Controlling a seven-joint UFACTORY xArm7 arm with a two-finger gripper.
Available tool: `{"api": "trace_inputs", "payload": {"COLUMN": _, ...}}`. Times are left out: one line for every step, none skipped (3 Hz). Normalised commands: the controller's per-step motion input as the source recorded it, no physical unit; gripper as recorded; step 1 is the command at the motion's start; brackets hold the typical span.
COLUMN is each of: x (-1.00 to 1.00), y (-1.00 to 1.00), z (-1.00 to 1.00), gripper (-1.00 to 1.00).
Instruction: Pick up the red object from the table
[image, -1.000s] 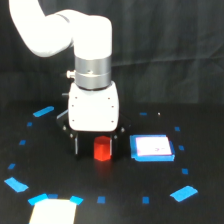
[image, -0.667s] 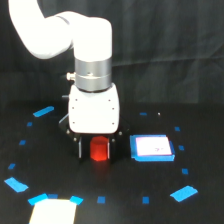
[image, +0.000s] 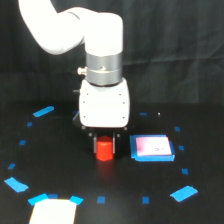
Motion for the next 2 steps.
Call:
{"api": "trace_inputs", "payload": {"x": -0.05, "y": -0.13, "z": 1.00, "gripper": -0.68}}
{"api": "trace_inputs", "payload": {"x": -0.06, "y": 0.22, "z": 1.00, "gripper": 0.01}}
